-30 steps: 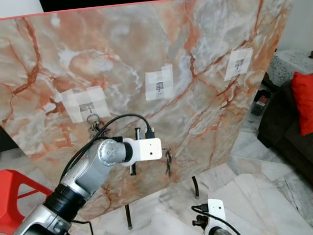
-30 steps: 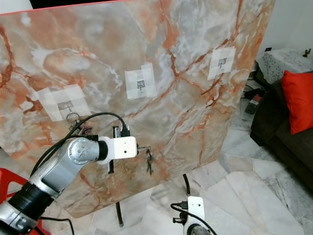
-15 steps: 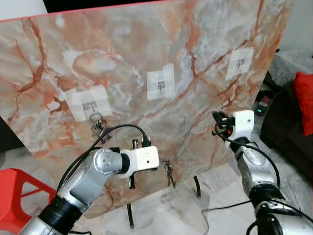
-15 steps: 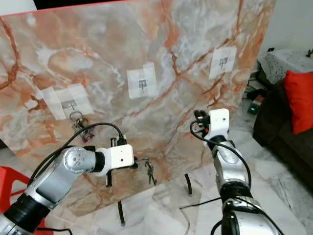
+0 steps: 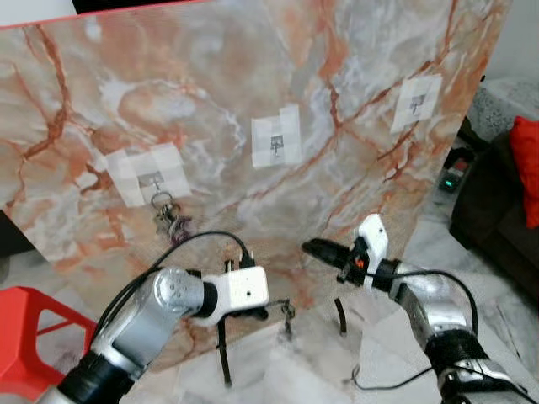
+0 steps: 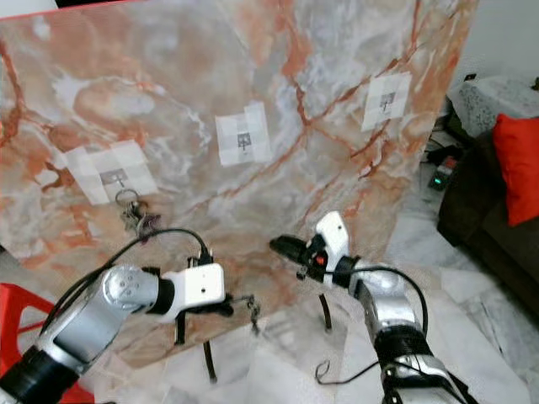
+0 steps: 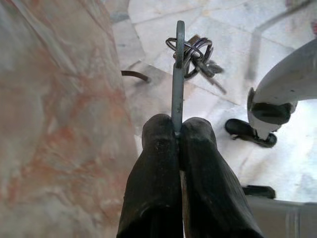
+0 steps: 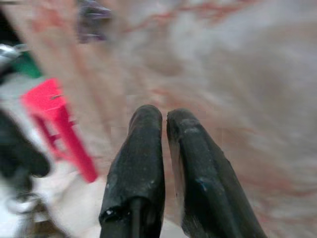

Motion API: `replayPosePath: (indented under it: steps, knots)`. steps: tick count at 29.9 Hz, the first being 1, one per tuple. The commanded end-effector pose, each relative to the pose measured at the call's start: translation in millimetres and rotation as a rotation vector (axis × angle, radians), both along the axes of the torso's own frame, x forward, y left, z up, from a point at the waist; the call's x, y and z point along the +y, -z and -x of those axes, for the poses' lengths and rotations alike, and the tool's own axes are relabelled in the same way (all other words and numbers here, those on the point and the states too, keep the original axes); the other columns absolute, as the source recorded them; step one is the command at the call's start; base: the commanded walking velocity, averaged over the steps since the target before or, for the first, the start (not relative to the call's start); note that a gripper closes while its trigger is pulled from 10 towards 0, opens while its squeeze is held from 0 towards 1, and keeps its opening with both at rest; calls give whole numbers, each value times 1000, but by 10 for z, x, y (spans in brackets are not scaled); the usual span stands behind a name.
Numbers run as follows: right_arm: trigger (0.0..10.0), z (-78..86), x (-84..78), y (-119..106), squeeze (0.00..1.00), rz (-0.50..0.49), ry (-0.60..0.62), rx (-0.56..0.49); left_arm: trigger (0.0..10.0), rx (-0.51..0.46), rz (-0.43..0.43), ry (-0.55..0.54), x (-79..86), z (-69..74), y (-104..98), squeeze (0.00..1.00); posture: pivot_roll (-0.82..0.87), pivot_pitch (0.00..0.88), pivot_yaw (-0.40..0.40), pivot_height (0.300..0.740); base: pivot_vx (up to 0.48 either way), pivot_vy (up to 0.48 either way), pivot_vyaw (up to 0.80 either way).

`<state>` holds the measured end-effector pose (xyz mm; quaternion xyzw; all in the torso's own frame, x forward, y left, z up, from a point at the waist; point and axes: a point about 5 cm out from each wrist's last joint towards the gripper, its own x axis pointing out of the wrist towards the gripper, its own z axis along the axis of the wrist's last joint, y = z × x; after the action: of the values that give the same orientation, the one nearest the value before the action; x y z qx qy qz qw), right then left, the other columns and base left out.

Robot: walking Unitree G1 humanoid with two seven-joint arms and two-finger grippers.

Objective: Hang keys on a hook

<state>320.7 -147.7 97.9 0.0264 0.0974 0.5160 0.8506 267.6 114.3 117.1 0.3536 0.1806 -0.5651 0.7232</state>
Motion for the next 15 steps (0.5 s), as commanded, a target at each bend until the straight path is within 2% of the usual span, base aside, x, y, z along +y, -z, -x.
replayPosePath:
  steps: [1,4,7,9,15]
  knots:
    - [10000,51,53,-59,0,-7,-105,0,10000,10,14,11,-23,20,-19,0,65,0,-40,740,0,0,0]
    - [10000,150,114,-44,0,21,-231,24,10000,15,19,7,-26,15,-20,0,65,0,-44,740,0,0,0]
    - [10000,188,136,-25,0,28,-270,41,10000,18,20,8,-30,14,-19,0,65,0,-48,740,0,0,0]
    - [10000,282,193,0,0,25,-346,93,10000,30,24,-3,-47,7,-4,0,65,0,-52,740,0,0,0]
    - [10000,453,282,46,0,68,-483,115,10000,61,39,-15,-70,3,31,0,58,0,-56,740,0,0,0]
